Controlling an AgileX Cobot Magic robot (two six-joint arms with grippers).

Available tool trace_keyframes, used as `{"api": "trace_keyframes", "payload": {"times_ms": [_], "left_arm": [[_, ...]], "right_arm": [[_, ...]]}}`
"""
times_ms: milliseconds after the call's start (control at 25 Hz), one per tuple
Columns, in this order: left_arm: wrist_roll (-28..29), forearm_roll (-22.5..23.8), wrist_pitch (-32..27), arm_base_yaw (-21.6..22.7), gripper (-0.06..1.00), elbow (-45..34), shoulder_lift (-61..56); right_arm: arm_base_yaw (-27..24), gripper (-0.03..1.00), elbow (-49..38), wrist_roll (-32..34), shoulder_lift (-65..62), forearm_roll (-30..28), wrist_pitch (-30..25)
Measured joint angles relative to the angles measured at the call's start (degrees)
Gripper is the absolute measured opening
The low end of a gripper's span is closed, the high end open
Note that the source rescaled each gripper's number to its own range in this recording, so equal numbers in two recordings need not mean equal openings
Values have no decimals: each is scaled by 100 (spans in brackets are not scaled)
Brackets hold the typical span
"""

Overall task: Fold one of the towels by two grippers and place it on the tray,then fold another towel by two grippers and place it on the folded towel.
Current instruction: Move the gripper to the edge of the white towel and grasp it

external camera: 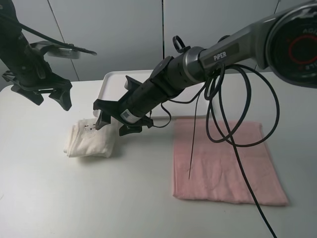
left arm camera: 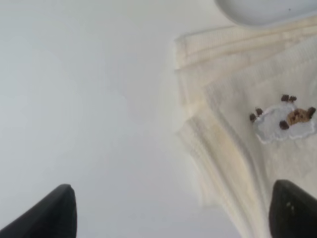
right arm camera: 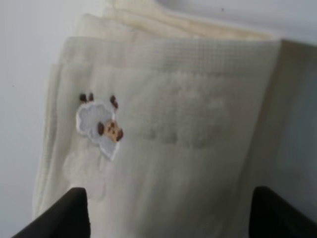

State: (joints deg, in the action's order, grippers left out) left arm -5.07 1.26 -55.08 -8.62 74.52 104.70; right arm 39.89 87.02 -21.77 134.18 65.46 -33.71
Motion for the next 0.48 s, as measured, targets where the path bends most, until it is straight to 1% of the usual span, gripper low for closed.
{"api": "trace_keyframes", "payload": {"times_ms": [200, 400, 480], "left_arm": [[-63, -126, 0, 0, 100, 0, 0], [-87, -126, 23, 0, 100, 0, 0], [-87, -126, 47, 0, 100, 0, 0]], "right_arm": [[0, 72, 0, 12, 68, 154, 85], [23, 72, 0, 12, 178, 427, 140], [78, 72, 0, 12, 178, 441, 249]]}}
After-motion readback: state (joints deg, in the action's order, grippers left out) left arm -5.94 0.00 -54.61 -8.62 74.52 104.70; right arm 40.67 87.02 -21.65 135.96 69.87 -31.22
